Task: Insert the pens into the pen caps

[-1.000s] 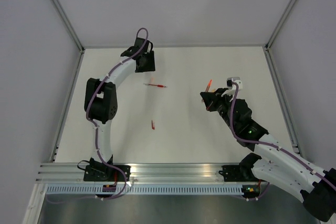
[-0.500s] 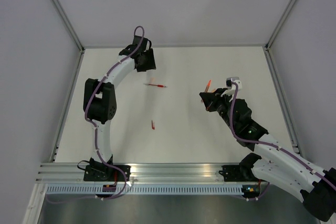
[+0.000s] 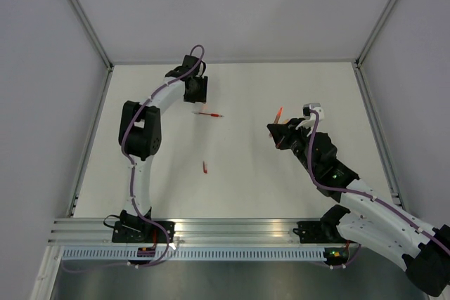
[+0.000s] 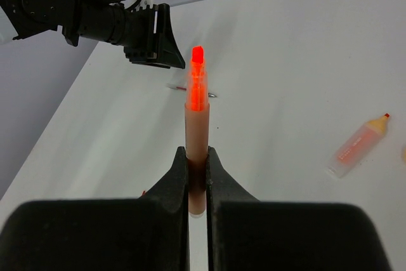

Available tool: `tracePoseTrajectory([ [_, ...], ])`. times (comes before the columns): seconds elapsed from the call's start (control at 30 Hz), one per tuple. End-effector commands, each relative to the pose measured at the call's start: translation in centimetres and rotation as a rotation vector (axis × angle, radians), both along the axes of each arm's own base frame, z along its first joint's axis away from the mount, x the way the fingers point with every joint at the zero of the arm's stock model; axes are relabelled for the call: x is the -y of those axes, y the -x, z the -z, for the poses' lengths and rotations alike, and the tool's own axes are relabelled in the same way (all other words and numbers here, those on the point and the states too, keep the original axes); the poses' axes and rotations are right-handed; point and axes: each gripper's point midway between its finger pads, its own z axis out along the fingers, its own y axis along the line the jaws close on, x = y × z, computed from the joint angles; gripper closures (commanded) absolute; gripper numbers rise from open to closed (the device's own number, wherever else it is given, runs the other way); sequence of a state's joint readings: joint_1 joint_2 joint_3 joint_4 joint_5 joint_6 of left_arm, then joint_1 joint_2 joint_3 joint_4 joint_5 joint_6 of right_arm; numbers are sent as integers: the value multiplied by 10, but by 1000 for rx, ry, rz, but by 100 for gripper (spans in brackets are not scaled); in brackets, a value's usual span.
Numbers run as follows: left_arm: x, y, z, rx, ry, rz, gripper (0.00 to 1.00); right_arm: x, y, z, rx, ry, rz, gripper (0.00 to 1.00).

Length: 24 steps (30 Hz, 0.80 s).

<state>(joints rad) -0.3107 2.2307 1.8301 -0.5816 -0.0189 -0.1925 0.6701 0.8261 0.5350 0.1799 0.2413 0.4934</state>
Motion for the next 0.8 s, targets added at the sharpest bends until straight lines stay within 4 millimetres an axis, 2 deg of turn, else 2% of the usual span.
tracePoseTrajectory([
  [0.0,2,-6,-7,43,-22,76,49,-2,-2,-14,34,-31,-2,100],
  [0.17,7,-2,5,12,-8,112,49,-2,-2,-14,33,-30,1,100],
  [0.53,1,0,32,-22,-62,132,52,-1,-2,-15,37,-28,-1,100],
  [0.77,2,0,34,-38,-68,136,56,-1,-1,-14,35,-28,1,100],
])
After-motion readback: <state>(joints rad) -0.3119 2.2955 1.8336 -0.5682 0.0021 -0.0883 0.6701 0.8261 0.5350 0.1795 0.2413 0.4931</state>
